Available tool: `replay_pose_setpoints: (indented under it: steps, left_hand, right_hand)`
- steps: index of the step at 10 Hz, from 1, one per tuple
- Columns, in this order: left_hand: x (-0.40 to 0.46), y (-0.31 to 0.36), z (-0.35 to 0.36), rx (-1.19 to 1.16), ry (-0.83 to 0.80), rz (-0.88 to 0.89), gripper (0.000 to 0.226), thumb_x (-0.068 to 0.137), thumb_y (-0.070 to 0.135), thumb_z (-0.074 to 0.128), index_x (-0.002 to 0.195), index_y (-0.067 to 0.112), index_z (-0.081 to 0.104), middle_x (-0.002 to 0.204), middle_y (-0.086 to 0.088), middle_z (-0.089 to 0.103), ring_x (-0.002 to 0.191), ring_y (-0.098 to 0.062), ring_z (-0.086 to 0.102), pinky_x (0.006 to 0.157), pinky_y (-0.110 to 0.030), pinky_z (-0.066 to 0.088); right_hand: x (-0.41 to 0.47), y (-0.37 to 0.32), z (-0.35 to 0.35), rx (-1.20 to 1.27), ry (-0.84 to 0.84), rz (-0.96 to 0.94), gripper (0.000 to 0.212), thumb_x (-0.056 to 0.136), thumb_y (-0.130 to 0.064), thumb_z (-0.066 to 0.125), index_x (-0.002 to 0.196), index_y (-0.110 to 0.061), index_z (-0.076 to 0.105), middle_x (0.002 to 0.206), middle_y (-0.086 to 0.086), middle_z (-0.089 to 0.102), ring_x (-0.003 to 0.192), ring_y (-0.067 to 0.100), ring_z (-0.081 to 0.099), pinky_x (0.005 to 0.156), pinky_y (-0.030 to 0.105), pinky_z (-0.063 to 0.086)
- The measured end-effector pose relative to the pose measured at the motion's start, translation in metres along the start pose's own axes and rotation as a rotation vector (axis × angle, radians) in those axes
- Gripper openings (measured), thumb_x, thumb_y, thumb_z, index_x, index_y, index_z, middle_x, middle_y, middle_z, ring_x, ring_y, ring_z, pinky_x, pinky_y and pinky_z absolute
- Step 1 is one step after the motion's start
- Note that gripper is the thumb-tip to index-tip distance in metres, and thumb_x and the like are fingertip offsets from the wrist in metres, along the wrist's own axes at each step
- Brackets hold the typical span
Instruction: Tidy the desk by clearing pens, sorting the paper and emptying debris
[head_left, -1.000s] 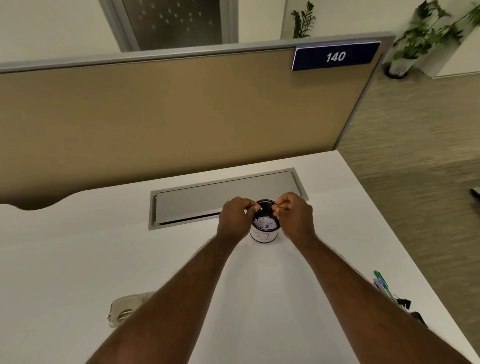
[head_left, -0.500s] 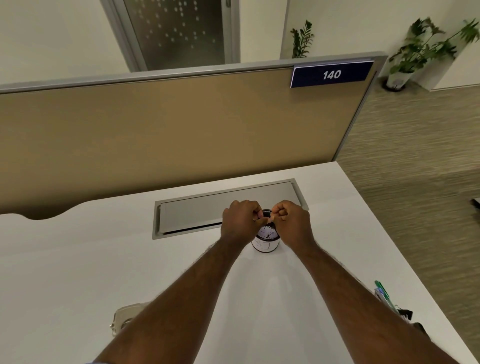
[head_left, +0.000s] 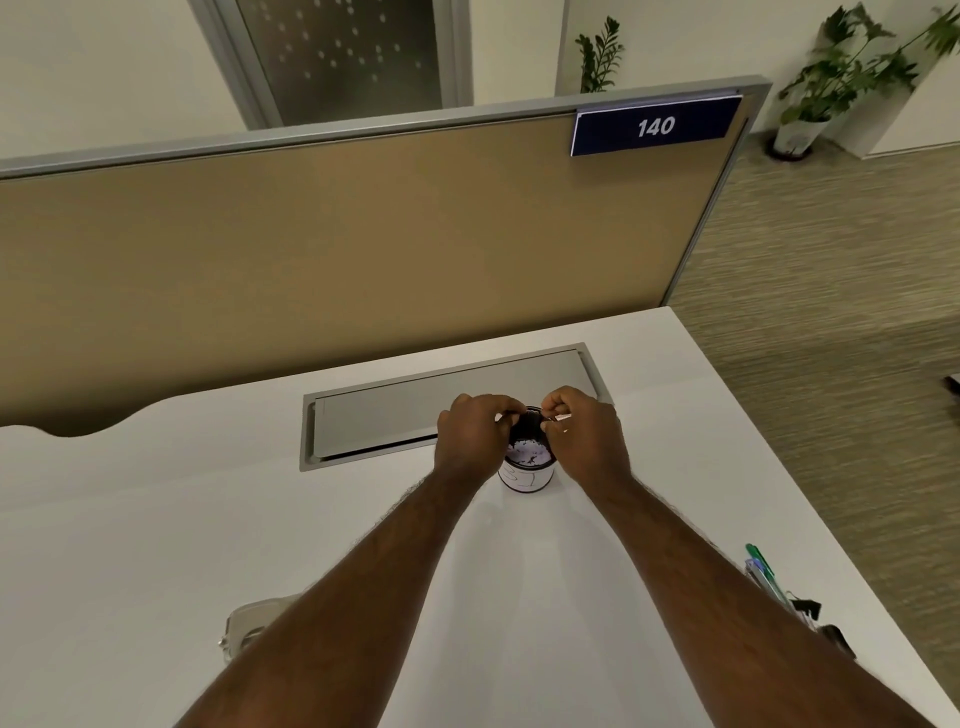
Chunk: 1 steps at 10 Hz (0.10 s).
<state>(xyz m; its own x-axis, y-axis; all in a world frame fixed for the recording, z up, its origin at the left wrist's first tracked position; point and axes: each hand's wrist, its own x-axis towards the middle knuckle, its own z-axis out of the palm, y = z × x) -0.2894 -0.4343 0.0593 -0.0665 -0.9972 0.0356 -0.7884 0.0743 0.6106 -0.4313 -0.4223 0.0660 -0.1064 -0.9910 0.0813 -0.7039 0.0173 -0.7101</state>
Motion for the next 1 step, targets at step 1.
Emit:
replay_pose_setpoints:
  steps: [1]
  left_hand:
    - [-0.0104,-0.0011,-0.0071,-0.105,0.055,0.026,0.024,0.091,0.018,0.059,0.113,0.024,0.066,0.119,0.003,0.064,0.114,-0.019,0.05,0.095,-0.034,0.042]
  right_hand:
    - [-0.0097,-0.0017,-0.0015,0.049,0.025,-0.016,0.022,0.079,-0.011,0.071,0.099,-0.012,0.063,0.1,0.006,0.07,0.09,0.021,0.066,0.077,0.034,0.058]
